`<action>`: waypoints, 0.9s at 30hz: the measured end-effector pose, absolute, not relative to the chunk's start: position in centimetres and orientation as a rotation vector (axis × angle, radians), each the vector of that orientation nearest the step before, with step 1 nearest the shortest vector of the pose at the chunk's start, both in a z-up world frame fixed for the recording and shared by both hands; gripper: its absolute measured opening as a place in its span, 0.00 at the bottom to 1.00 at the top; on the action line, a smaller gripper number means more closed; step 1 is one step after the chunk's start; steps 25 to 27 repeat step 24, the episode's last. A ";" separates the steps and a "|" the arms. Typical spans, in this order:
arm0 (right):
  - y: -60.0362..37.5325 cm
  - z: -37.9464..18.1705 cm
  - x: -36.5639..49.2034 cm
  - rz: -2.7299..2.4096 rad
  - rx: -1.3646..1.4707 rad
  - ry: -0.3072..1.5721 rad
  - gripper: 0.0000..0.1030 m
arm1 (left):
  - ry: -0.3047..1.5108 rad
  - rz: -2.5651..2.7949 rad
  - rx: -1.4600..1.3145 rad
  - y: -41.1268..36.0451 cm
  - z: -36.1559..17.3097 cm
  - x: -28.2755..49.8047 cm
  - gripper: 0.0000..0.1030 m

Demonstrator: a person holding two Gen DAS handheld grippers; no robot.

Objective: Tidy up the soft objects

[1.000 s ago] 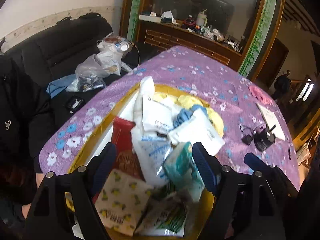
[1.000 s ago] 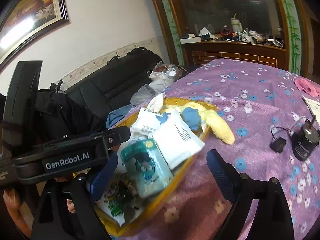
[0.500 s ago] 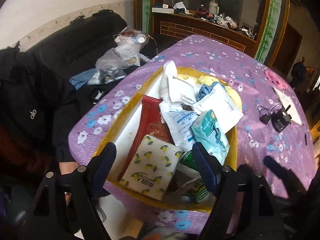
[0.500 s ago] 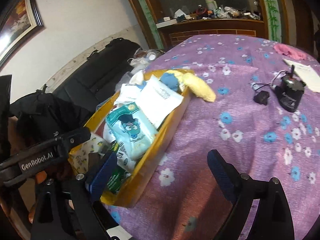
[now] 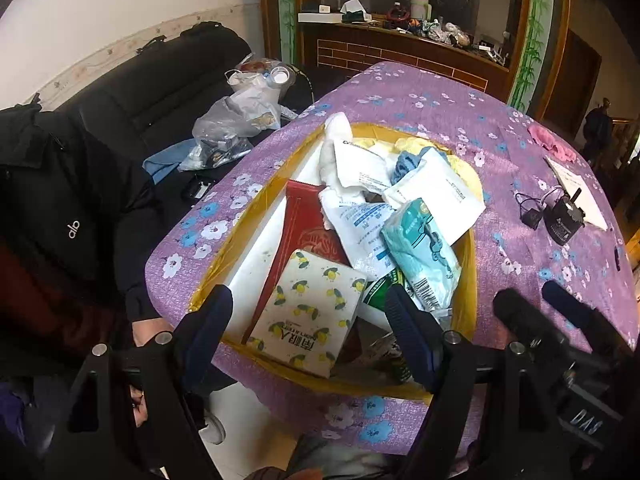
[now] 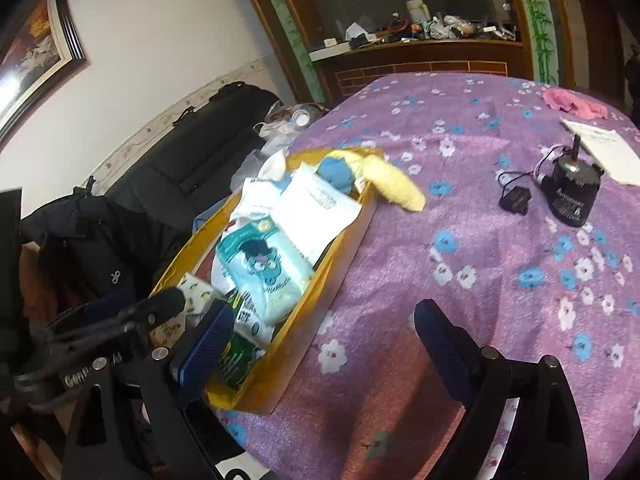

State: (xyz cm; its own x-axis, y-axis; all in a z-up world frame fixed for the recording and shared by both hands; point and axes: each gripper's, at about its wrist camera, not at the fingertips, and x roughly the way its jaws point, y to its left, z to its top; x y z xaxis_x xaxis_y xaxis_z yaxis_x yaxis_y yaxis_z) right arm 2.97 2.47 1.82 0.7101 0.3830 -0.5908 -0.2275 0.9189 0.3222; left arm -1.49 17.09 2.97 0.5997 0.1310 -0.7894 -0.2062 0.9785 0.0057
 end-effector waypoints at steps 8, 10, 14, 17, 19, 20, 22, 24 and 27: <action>2.7 2.1 3.2 0.346 0.229 0.710 0.90 | 0.916 0.188 -0.090 17.3 2.5 -1.6 0.76; 2.9 2.2 3.3 0.360 0.228 0.713 0.90 | 0.917 0.194 -0.090 17.4 2.4 -1.6 0.76; 3.1 2.4 3.3 0.364 0.226 0.708 0.90 | 0.912 0.196 -0.085 17.7 2.4 -1.5 0.76; 3.3 2.2 3.4 0.370 0.227 0.716 0.90 | 0.917 0.197 -0.101 18.0 2.2 -1.4 0.76; 3.4 2.2 3.5 0.366 0.228 0.721 0.90 | 0.919 0.191 -0.094 17.9 2.1 -1.3 0.76; 3.3 2.2 3.5 0.366 0.232 0.716 0.90 | 0.917 0.195 -0.089 17.8 2.0 -1.3 0.76; 3.3 2.1 3.5 0.361 0.229 0.715 0.90 | 0.911 0.193 -0.076 17.7 2.0 -1.3 0.76; 3.4 1.9 3.5 0.366 0.233 0.725 0.90 | 0.914 0.198 -0.076 17.7 1.9 -1.3 0.76; 3.4 1.9 3.5 0.366 0.233 0.725 0.90 | 0.914 0.198 -0.076 17.7 1.9 -1.3 0.76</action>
